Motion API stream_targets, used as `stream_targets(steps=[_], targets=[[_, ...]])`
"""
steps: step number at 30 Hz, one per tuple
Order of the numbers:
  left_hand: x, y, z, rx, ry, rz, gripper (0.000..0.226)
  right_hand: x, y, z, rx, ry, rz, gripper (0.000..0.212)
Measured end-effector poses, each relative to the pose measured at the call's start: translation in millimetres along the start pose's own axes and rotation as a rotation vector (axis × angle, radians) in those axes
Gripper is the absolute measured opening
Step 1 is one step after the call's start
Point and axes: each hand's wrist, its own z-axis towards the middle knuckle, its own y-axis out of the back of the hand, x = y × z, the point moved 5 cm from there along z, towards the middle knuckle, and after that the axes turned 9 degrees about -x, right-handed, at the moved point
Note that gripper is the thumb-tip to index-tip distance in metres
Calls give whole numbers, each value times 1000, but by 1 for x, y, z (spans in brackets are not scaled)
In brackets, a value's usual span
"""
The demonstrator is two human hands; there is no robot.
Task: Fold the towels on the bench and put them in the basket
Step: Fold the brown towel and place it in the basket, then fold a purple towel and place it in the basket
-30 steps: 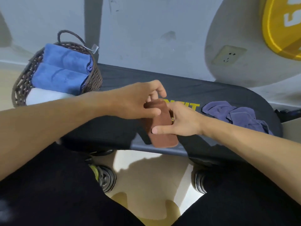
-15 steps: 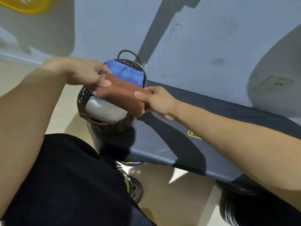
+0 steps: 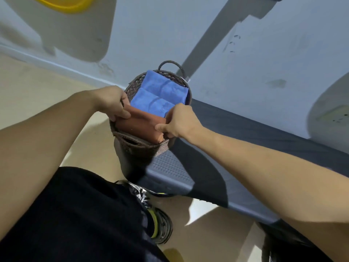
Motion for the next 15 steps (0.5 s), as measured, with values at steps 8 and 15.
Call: stream_targets(steps=[8,15], targets=[[-67,30,-20,-373,-231,139,26,3,19,-20,-100,319,4,12],[-224,-48,-57,-163,-600,-1,11,-119,109,-84,138,130,-4,5]])
